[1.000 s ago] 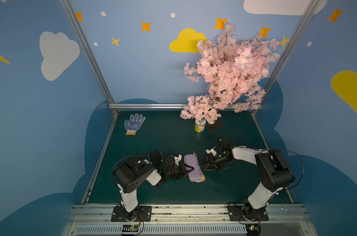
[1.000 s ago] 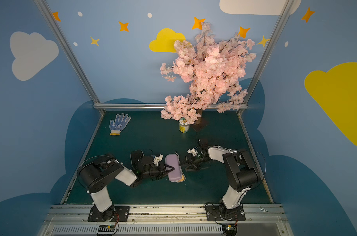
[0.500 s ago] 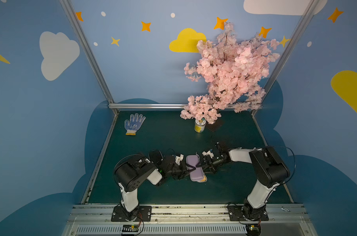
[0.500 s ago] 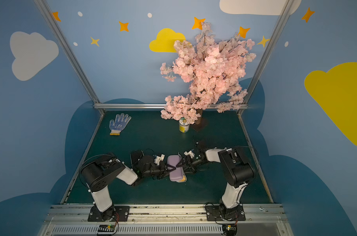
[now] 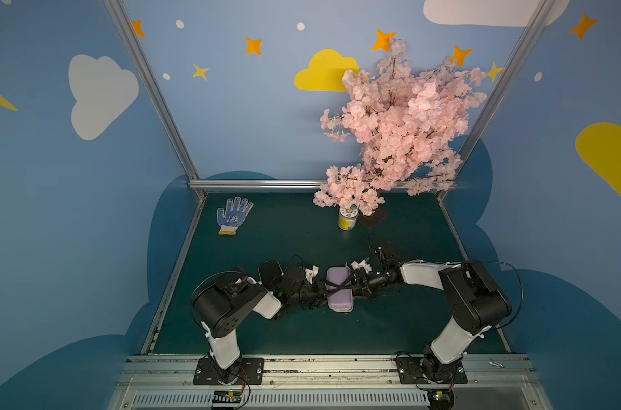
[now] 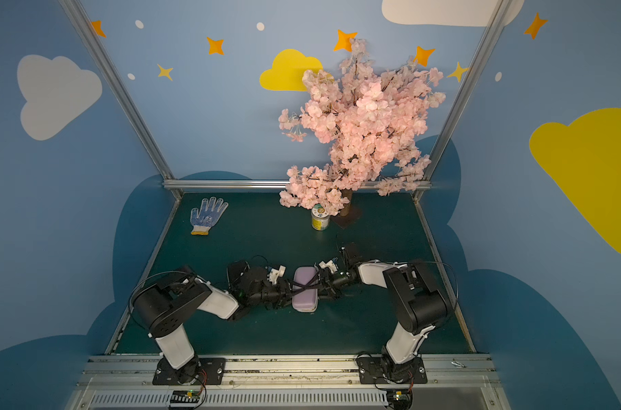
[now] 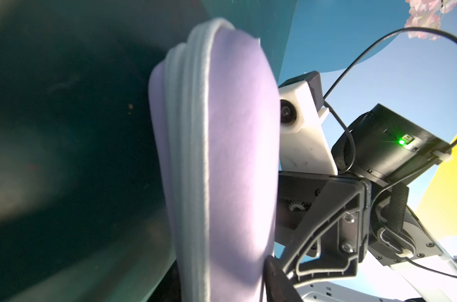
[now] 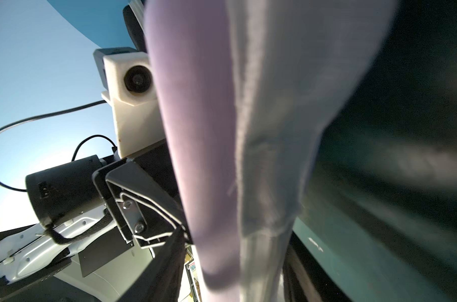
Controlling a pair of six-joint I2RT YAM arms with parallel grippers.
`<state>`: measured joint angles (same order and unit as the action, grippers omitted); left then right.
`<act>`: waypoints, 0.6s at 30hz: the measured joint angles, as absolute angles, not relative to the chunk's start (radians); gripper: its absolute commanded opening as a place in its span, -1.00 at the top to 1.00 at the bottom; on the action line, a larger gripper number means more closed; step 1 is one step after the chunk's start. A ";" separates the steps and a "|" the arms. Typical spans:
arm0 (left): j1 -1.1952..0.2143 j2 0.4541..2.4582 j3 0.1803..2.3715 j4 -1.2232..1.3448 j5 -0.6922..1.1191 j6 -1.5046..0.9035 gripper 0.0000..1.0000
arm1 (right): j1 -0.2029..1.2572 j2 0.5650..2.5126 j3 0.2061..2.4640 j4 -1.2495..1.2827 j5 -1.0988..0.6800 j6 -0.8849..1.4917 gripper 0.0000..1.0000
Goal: Put umbrellas into zippered umbrella sleeves
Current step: Pick up the umbrella sleeve at the center of the board.
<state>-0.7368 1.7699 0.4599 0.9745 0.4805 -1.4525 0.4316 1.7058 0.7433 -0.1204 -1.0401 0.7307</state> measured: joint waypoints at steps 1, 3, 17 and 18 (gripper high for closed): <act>-0.736 1.762 0.459 0.965 0.475 -1.452 -0.02 | 0.429 1.705 0.738 -0.102 -1.048 0.744 0.03; -0.736 1.745 0.453 0.949 0.471 -1.451 -0.11 | 0.423 1.705 0.731 -0.075 -1.055 0.760 0.10; -0.690 1.552 0.414 0.871 0.488 -1.419 -0.58 | 0.421 1.676 0.722 0.126 -1.121 0.865 0.50; -0.681 1.529 0.404 0.864 0.491 -1.417 -0.60 | 0.421 1.666 0.722 0.135 -1.121 0.875 0.49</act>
